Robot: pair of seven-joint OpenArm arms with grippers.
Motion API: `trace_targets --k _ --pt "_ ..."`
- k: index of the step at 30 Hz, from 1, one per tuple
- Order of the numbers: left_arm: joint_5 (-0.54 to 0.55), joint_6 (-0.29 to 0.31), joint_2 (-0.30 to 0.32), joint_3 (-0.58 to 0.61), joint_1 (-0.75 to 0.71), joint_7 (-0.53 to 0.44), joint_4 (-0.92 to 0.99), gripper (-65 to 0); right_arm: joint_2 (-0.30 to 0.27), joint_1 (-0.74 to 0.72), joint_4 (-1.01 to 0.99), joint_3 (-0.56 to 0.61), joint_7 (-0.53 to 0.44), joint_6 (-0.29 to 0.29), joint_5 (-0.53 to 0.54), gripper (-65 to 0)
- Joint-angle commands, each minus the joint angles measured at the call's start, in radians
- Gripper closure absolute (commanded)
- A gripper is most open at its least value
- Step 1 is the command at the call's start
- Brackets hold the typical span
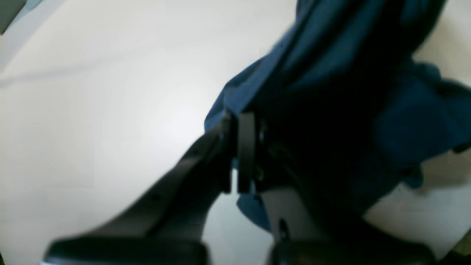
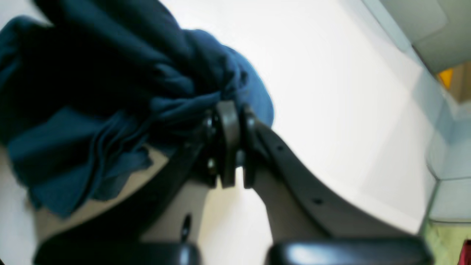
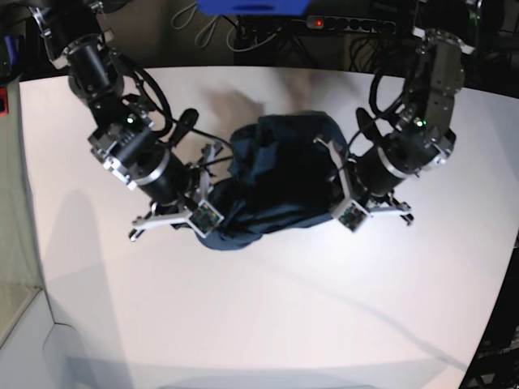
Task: Layout the t-shirt on the table in an organized manner, then fold the t-shirt properly
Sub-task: 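Pull the grippers apart, stretching the shirt between them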
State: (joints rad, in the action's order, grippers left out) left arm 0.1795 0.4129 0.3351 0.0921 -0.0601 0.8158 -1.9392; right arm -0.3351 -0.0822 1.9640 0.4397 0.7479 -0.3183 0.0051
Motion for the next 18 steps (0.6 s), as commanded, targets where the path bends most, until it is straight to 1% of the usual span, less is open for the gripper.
trace_targets --k 1,5,9,13,16,18 --pt "-0.001 -0.007 0.012 -0.027 -0.011 -0.025 -0.032 -0.2 -0.005 -0.021 0.015 -0.009 -0.026 -0.002 -0.006 0.0" --pt "-0.001 -0.007 0.014 -0.099 -0.077 -0.031 -0.053 -0.2 -0.003 -0.032 0.001 -0.058 -0.026 -0.002 -0.004 0.0" --pt "-0.001 -0.006 0.014 -0.188 -0.136 -0.032 -0.052 -0.2 -0.006 -0.041 -0.005 -0.08 -0.026 -0.002 -0.004 0.0" --pt "-0.001 -0.006 0.015 -0.236 -0.145 -0.032 -0.052 -0.2 -0.005 -0.041 -0.005 -0.098 -0.026 -0.002 -0.004 0.0" --pt "0.005 -0.006 0.011 -0.298 -0.148 -0.032 -0.056 -0.2 -0.005 -0.043 -0.005 -0.107 -0.026 -0.002 -0.004 0.0" --pt "0.042 -0.006 0.011 -0.354 -0.151 -0.032 -0.068 -0.2 -0.003 -0.043 -0.005 -0.134 -0.026 -0.002 -0.004 0.0"
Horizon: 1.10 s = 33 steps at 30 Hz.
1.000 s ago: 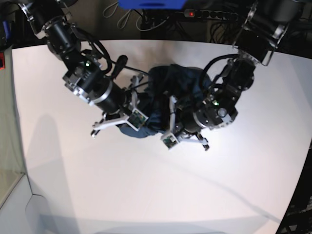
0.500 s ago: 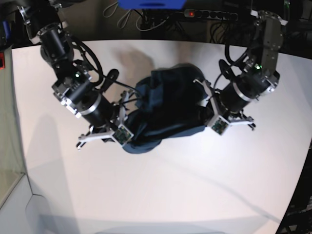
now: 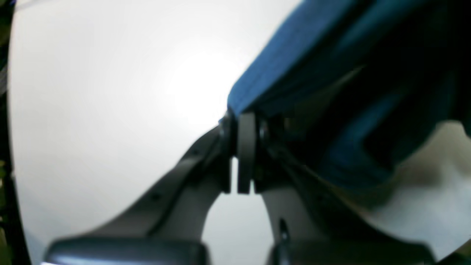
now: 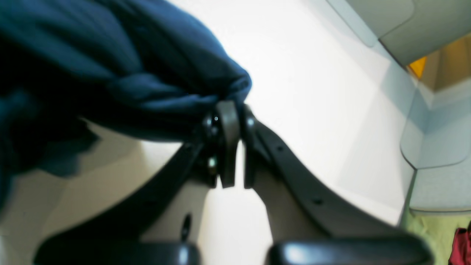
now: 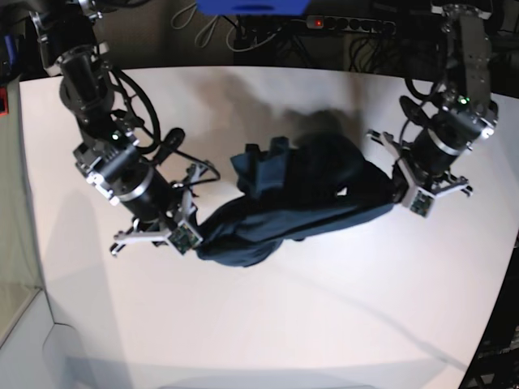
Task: Layout the t-shirt on the table in an organized manner, then fold the t-shirt properly
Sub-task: 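Pull the grippers apart, stretching the shirt between them, then release with the right gripper and drag the shirt with the left gripper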
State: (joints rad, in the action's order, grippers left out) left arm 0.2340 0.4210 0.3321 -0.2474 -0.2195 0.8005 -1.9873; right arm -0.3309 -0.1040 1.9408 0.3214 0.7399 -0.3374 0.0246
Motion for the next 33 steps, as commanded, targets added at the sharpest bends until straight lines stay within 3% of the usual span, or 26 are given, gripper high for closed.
trace_targets --k 1,6,13,20,28,33 --pt "0.015 -0.014 0.017 -0.042 0.009 -0.016 -0.023 -0.2 -0.007 -0.021 0.018 -0.026 -0.018 0.018 -0.024 0.0" --pt "0.19 -0.014 0.04 -0.22 0.015 -0.005 -0.019 -0.2 -0.007 -0.043 0.019 -0.06 -0.018 0.018 -0.024 0.0" --pt "0.318 -0.014 0.04 -0.37 0.016 -0.005 -0.011 -0.2 -0.007 -0.049 0.018 -0.061 -0.018 0.018 -0.024 0.0" --pt "0.347 -0.014 0.02 -0.333 0.01 -0.005 0.09 -0.2 0.029 -0.024 0.018 -0.054 -0.016 0.018 -0.024 0.0" --pt "0.347 -0.014 0.003 -0.327 -0.031 -0.006 0.099 -0.2 0.114 0.048 0.027 -0.048 -0.015 0.018 -0.024 0.0" --pt "0.35 -0.014 -0.003 -0.267 -0.019 -0.003 0.027 -0.2 0.112 0.06 0.027 -0.028 -0.015 0.018 -0.024 0.0"
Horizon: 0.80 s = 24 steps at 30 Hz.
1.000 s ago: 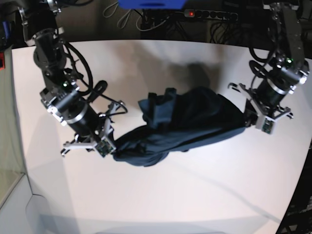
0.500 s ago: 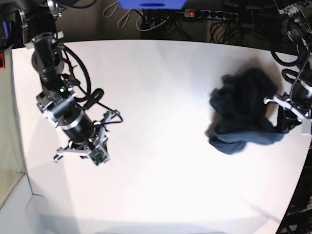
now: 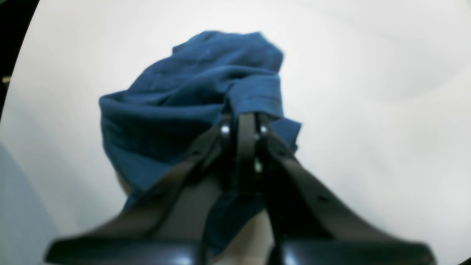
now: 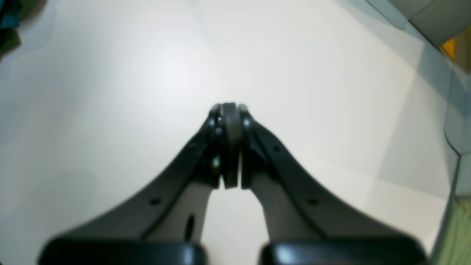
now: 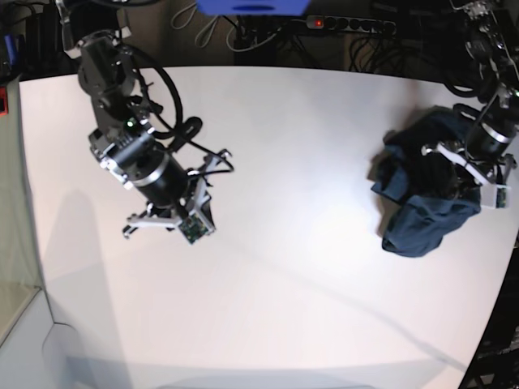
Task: Layout the t-shirt on the table in an organized manner, then fold the t-shirt properly
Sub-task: 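Release with the right gripper and drag the shirt with the left gripper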
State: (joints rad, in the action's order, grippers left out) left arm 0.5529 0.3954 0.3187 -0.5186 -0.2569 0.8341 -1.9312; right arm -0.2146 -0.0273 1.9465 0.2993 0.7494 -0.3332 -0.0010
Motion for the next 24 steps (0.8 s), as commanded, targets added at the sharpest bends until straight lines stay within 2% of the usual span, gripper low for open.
trace_targets --k 1,4,8,11,13,15,17,20,24 --pt "0.031 0.012 0.013 0.045 0.029 -0.037 -0.06 -0.2 -0.004 -0.016 0.021 -0.009 -0.024 0.013 0.002 0.0" --pt "0.031 0.01 -0.003 0.194 0.104 -0.037 -0.098 -0.2 -0.009 -0.024 0.023 -0.038 -0.024 0.013 0.002 0.0" --pt "0.032 0.012 -0.108 0.295 0.143 0.0 -0.093 -0.2 -0.065 -0.021 0.037 -0.097 -0.024 0.013 0.002 0.0" --pt "0.048 0.014 -0.166 0.358 0.156 0.0 -0.099 -0.2 -0.081 -0.023 0.037 -0.136 -0.024 0.013 0.002 0.0" --pt "0.106 0.05 -0.215 0.371 0.178 0.006 -0.099 -0.2 -0.102 -0.02 0.037 -0.182 -0.023 0.013 0.002 0.0" --pt "0.157 0.112 -0.235 0.357 0.179 0.007 -0.099 -0.2 -0.115 -0.02 0.037 -0.206 -0.02 0.013 0.002 0.0" --pt "0.217 0.162 -0.235 0.348 0.179 0.007 -0.099 -0.2 -0.119 -0.018 0.037 -0.223 -0.02 0.013 0.002 0.0" --pt "0.332 0.199 -0.232 0.331 0.189 0.009 -0.099 -0.2 -0.141 -0.016 0.035 -0.246 -0.018 0.013 0.002 0.0" --pt "0.442 0.205 -0.145 0.24 0.187 0.009 -0.096 -0.2 -0.139 -0.015 0.035 -0.248 -0.017 0.013 0.002 0.0"
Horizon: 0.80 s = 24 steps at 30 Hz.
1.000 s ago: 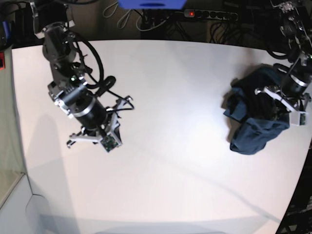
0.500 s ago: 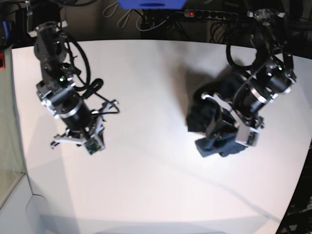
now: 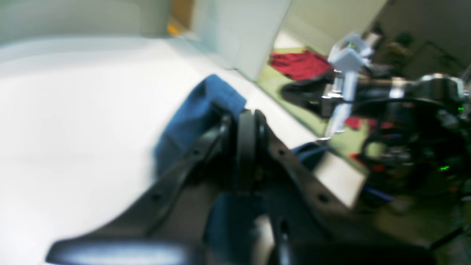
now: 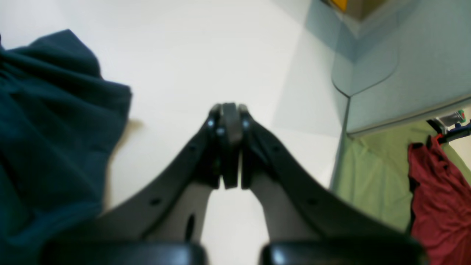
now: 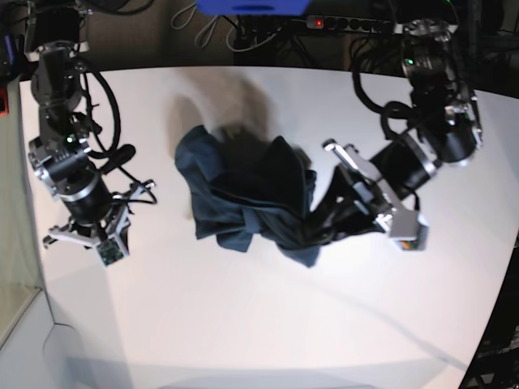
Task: Layout the t-shirt on the table in an organized manner, then fold the t-shirt properly
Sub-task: 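Release with the right gripper and drag the shirt with the left gripper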
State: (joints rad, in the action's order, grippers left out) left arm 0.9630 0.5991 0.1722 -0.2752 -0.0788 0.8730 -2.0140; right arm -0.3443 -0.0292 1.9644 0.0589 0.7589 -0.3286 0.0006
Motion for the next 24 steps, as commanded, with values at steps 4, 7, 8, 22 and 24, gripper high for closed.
trace_targets --k 4,7,8,22,24 --pt "0.037 0.003 0.115 -0.085 -0.039 -0.028 0.0 -0.2 0.011 -0.013 0.016 -0.004 -0.026 0.009 0.0 0.0" --pt "0.035 0.003 0.191 -0.1 -0.072 -0.028 0.034 -0.2 0.043 -0.019 0.016 -0.003 -0.026 0.009 0.0 0.0" --pt "0.035 0.003 0.209 -0.101 -0.085 -0.028 0.052 -0.2 0.055 -0.021 0.016 0.0 -0.026 0.009 0.0 0.0" --pt "0.011 0.003 0.445 -0.108 -0.241 -0.028 0.282 -0.2 0.179 -0.059 -0.081 0.178 -0.026 0.009 0.0 -1.0" --pt "-0.039 0.003 0.436 -0.108 -0.241 -0.028 0.282 -0.2 0.173 -0.067 -0.132 0.22 -0.026 0.009 0.0 -5.0"
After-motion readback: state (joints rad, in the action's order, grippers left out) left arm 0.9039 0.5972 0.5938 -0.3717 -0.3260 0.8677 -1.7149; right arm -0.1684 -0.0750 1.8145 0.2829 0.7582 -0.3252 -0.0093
